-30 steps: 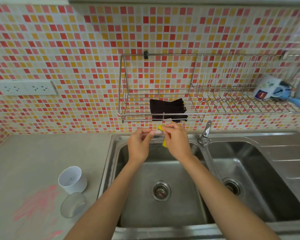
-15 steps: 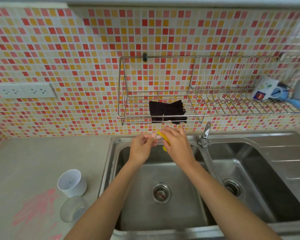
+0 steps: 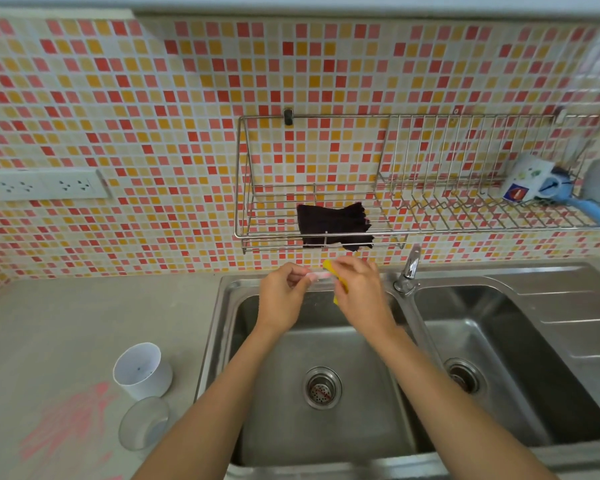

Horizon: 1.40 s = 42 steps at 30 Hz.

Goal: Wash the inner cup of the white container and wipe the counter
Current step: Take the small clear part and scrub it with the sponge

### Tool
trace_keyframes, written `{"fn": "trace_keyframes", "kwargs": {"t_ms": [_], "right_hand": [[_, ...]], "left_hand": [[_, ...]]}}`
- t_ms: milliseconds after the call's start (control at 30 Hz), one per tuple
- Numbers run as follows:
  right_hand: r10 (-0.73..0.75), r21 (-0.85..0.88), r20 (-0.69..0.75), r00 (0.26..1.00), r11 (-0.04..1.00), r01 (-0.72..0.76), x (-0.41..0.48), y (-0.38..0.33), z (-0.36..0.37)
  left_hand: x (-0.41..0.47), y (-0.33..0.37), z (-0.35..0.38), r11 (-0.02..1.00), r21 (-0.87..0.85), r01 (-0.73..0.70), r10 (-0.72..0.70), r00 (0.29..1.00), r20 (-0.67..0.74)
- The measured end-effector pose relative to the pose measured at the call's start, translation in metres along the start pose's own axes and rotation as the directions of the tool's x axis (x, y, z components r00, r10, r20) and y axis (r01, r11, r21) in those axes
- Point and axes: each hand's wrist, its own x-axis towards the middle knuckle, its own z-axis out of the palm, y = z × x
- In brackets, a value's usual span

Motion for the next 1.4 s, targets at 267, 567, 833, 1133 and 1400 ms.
{"fn": "trace_keyframes", "kwargs": {"t_ms": [267, 567, 833, 1133, 1400], "right_hand": [[0.152, 0.082, -0.038, 0.988, 0.986, -0.148, -0.007, -0.001, 0.006], [0.166, 0.133, -0.057, 0.984, 0.978, -0.158, -0.019, -0.005, 0.012], [0.079, 0.046, -0.056, 0.995, 0.996, -0.077, -0.024, 0.006, 0.007], [-0.244, -0.202, 0.061, 0.968, 0.947, 0.251, -0.015, 0.031, -0.011], [0.019, -0.012, 0.110, 0.994, 1.000, -0.018, -0.018, 0.056, -0.017]], "left_hand": [[-0.006, -0.002, 0.004, 0.991, -0.095, 0.090, -0.096, 0.993, -0.064], [-0.009, -0.003, 0.007, 0.963, -0.205, 0.174, -0.187, 0.981, -0.045], [-0.015, 0.000, 0.007, 0.972, -0.153, 0.179, -0.181, 0.984, 0.003], [-0.022, 0.008, 0.009, 0.995, -0.027, 0.092, -0.087, 0.985, 0.148], [-0.022, 0.009, 0.020, 0.996, 0.091, 0.013, -0.024, 0.993, 0.115]]}}
